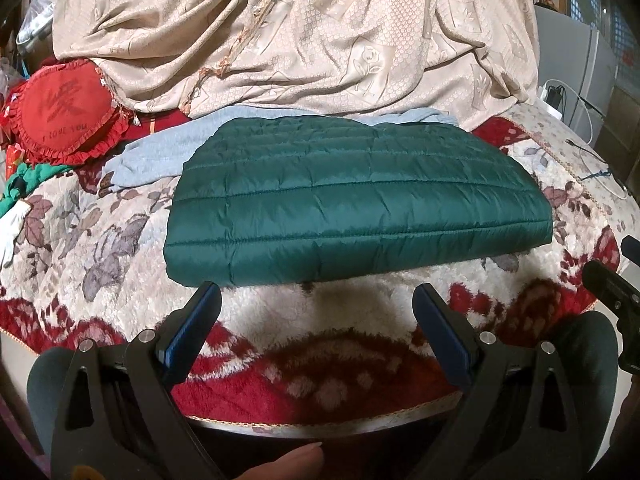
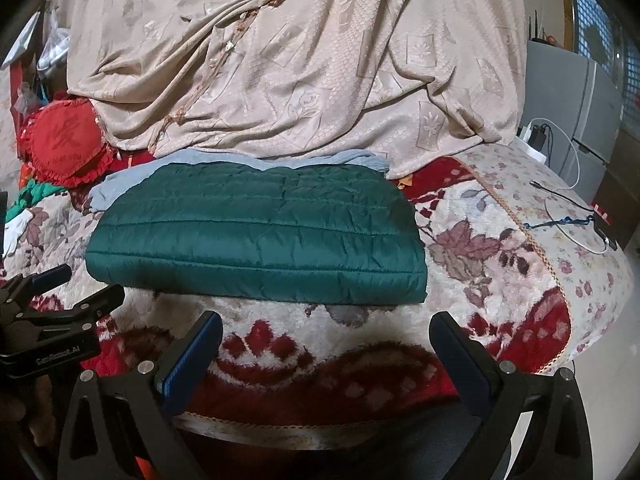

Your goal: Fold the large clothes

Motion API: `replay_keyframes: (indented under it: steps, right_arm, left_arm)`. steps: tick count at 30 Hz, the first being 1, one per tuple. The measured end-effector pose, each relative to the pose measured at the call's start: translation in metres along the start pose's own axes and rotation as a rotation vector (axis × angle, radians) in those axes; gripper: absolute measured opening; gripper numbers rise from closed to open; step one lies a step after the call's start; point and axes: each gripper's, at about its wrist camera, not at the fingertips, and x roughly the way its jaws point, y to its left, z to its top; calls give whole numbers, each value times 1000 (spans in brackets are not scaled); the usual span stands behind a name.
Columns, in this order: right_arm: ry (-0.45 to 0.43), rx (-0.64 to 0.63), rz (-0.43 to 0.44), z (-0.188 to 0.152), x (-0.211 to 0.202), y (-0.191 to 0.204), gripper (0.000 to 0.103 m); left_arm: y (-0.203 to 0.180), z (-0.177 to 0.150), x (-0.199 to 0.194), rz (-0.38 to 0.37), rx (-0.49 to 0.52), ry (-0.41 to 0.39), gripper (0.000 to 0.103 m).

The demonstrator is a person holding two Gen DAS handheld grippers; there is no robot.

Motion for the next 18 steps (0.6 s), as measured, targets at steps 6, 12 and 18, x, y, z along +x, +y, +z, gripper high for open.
replay_keyframes:
  steps: [6,12,18]
  right_arm:
    - [3,-7,0,0,2,2,102]
    - [4,-15,3,1,3,5,102]
    - [2,-16,0,1,3,6,102]
  left_arm:
    - [1,0,1,-2,1,4,97]
    - [3,-3,4,-12,-2,14,97]
    - [1,-2,4,-22,10,3,97]
